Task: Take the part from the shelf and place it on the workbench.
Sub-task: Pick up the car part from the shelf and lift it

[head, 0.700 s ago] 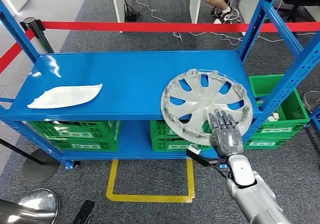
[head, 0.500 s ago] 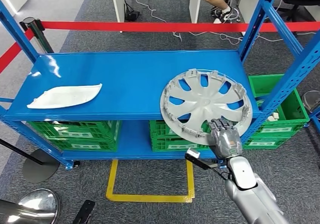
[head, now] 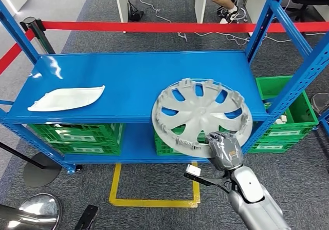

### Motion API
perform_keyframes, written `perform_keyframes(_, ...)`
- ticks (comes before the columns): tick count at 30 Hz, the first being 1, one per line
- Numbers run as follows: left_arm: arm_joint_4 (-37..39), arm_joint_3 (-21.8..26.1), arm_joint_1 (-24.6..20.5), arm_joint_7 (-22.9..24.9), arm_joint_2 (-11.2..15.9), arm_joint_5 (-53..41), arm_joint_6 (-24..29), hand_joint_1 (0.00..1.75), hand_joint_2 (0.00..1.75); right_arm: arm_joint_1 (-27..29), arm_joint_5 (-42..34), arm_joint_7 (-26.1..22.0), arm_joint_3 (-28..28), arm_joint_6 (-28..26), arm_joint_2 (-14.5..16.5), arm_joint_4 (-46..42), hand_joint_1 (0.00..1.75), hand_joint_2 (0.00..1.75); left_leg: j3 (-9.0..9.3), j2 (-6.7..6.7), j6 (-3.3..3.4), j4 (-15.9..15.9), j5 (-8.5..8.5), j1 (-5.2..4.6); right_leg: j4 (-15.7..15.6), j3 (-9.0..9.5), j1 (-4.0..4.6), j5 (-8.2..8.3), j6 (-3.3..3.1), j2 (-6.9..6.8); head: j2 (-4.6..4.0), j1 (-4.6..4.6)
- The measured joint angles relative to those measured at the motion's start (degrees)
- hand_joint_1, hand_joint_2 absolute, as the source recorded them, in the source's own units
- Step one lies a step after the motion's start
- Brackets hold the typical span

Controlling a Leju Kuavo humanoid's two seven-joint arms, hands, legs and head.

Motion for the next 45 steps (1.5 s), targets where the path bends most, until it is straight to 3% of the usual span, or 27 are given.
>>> perform_keyframes(9,0.00,0.06,0.01,-0.09,0.00,0.02,0.07,0.00,0.00,0.72,-4.67,-0.85,-1.31,0.00,0.01,-0.17,1.75,1.75,-0.04,0.00,0.01,0.00,0.04,0.00,0.00,-0.02,0.00,0.03,0.03,-0.01,0.00,0.00)
perform_keyframes(11,0.00,0.10,0.02,-0.36,0.00,0.05,0.18,0.00,0.00,0.99,-8.65,-2.65,-1.73,0.26,0.03,-0.47,1.75,1.75,-0.05,0.00,0.02,0.00,0.04,-0.01,0.00,-0.02,-0.01,0.03,0.04,-0.02,0.00,-0.01)
perform_keyframes(15,0.00,0.50,0.12,-1.33,0.00,0.33,0.67,0.00,0.00,1.65,-24.64,-7.92,-2.45,3.05,0.10,-2.58,1.75,1.75,-0.05,0.00,0.03,0.00,0.05,-0.01,0.00,-0.03,0.00,0.03,0.03,0.01,0.00,-0.01)
perform_keyframes(20,0.00,0.98,0.17,-1.84,0.00,0.54,0.87,0.00,0.00,1.99,-29.93,-9.51,-2.65,5.12,0.10,-4.42,1.75,1.75,-0.05,0.00,0.03,0.00,0.05,0.00,0.00,-0.05,0.00,0.04,0.04,0.03,0.00,0.00)
perform_keyframes(24,0.00,1.26,0.39,-3.96,-0.02,0.60,3.08,0.00,0.00,3.09,-46.91,-13.86,-3.38,13.99,0.10,-8.38,1.75,1.75,-0.01,0.01,0.03,0.00,0.06,0.00,0.00,-0.04,0.00,0.05,0.04,0.06,0.00,0.00)
perform_keyframes(28,0.00,1.33,0.60,-7.46,-0.28,-0.64,8.55,0.00,0.00,6.10,-63.58,-17.10,-4.64,24.52,0.10,-16.14,1.75,1.75,0.01,0.01,0.03,0.00,0.05,0.00,-0.01,-0.02,0.00,0.05,0.04,0.02,0.00,0.01)
perform_keyframes(32,0.00,1.32,0.71,-8.99,-0.73,-1.43,11.58,0.00,1.75,10.25,-69.33,-18.18,-5.23,28.96,0.10,-22.59,1.75,1.75,-0.07,-0.01,0.03,0.00,0.05,0.00,-0.01,-0.05,0.00,0.06,0.05,-0.02,0.00,-0.01)
perform_keyframes(39,0.02,1.28,0.70,-10.87,-1.11,-1.73,11.33,0.00,1.75,13.72,-79.64,-21.13,-5.84,36.03,-0.47,-30.86,1.75,1.75,-0.31,-0.01,0.04,0.02,0.14,-0.05,0.00,-0.27,-0.05,0.14,0.08,-0.03,0.00,-0.01)
perform_keyframes(45,0.04,1.30,0.71,-11.21,-1.38,-1.35,10.67,0.00,1.75,13.67,-82.24,-21.62,-7.51,37.39,-0.88,-37.25,1.75,1.75,-0.32,-0.01,0.04,0.02,0.14,-0.07,0.00,-0.28,-0.07,0.14,0.08,-0.04,0.00,0.01)
